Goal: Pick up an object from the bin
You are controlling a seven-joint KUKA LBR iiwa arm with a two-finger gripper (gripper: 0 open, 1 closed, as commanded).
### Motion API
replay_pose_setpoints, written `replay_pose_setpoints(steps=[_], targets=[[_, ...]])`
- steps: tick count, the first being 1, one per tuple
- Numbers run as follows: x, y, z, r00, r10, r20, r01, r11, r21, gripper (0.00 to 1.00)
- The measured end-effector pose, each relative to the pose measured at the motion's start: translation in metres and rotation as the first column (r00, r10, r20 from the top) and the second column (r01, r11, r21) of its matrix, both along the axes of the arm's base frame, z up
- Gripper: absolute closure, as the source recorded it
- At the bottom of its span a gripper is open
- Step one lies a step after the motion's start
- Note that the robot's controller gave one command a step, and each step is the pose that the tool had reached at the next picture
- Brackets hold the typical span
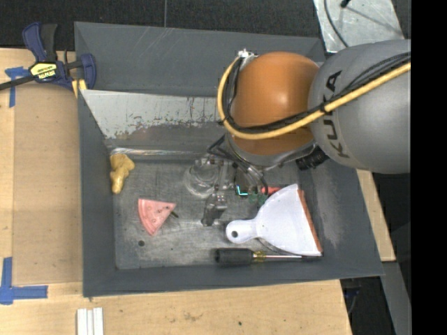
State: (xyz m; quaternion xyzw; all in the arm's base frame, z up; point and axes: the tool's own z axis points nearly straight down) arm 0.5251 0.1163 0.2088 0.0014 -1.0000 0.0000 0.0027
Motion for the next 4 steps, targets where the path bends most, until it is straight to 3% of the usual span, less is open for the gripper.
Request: replay_pose_setpoints(steps=[1, 2, 3, 4], targets=[[0.002, -0.001, 0.004, 1.0, -0.002, 0.008, 0.002, 1.0, 0.001, 0.0], [-0.003, 0.013, -0.034, 0.998, -0.064, 0.014, 0.064, 0.998, 0.002, 0.0], [0.003, 0.0, -0.085, 1.0, -0.017, 0.01, 0.017, 1.0, 0.002, 0.0], [0.006, -0.012, -0.109, 0.973, 0.229, 0.004, -0.229, 0.973, -0.001, 0.0]])
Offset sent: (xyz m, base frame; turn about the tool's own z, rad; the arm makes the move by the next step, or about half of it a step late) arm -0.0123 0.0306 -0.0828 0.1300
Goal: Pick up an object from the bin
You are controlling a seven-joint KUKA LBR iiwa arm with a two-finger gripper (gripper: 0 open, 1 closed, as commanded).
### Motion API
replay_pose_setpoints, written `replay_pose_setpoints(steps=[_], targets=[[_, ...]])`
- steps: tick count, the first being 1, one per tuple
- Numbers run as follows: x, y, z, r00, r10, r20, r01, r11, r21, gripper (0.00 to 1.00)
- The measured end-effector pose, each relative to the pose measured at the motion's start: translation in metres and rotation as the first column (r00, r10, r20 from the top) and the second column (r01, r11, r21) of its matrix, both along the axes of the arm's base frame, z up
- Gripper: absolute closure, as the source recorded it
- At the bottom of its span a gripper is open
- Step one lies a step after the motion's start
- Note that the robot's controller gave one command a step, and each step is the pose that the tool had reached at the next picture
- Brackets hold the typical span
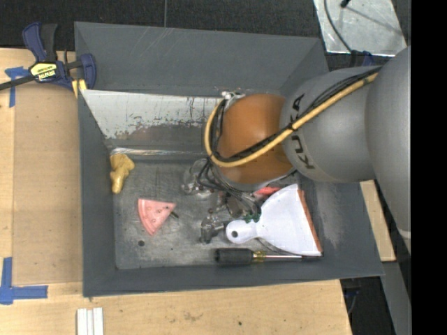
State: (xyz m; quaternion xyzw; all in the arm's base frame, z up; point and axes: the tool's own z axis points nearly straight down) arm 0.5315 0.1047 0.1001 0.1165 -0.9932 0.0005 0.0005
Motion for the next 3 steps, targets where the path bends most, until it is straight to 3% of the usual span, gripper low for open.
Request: replay_pose_setpoints(steps=[1, 2, 3], targets=[[0.0, -0.023, 0.007, 0.977, 0.212, 0.003, -0.212, 0.977, 0.002, 0.0], [-0.009, -0.048, 0.01, 0.989, 0.15, 0.002, -0.151, 0.989, 0.002, 0.0], [-0.01, -0.074, 0.002, 0.984, 0.177, 0.0, -0.177, 0.984, 0.001, 0.0]])
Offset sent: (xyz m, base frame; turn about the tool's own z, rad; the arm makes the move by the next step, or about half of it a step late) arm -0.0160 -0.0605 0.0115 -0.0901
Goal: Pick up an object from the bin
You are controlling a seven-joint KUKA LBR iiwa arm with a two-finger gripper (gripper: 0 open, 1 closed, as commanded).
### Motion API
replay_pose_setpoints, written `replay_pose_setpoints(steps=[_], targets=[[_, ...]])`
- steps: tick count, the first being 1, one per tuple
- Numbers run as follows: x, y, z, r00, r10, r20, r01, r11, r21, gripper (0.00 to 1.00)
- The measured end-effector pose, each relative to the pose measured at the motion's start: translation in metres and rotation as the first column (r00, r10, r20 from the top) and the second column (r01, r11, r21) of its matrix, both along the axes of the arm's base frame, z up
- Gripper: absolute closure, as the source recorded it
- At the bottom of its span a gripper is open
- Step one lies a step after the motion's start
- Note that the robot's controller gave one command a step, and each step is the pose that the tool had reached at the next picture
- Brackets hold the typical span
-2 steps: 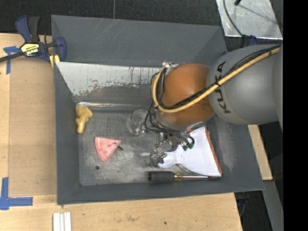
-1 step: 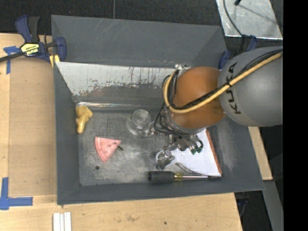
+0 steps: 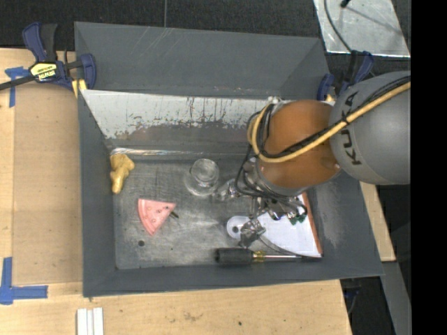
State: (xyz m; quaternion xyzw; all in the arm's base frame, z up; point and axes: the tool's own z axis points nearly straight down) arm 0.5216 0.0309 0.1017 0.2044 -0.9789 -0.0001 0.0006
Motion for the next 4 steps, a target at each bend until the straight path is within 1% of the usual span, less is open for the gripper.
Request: replay_pose_setpoints(steps=[1, 2, 3, 4], targets=[[-0.007, -0.016, 0.011, 0.99, 0.143, 0.002, -0.143, 0.99, 0.0, 0.0], [-0.027, -0.05, -0.019, 0.973, 0.23, 0.035, -0.23, 0.973, 0.004, 1.0], [-0.027, -0.051, -0.019, 0.973, 0.229, 0.035, -0.23, 0.973, 0.004, 1.0], [-0.022, -0.042, 0.108, 0.966, 0.258, 0.003, -0.258, 0.966, 0.001, 1.0]])
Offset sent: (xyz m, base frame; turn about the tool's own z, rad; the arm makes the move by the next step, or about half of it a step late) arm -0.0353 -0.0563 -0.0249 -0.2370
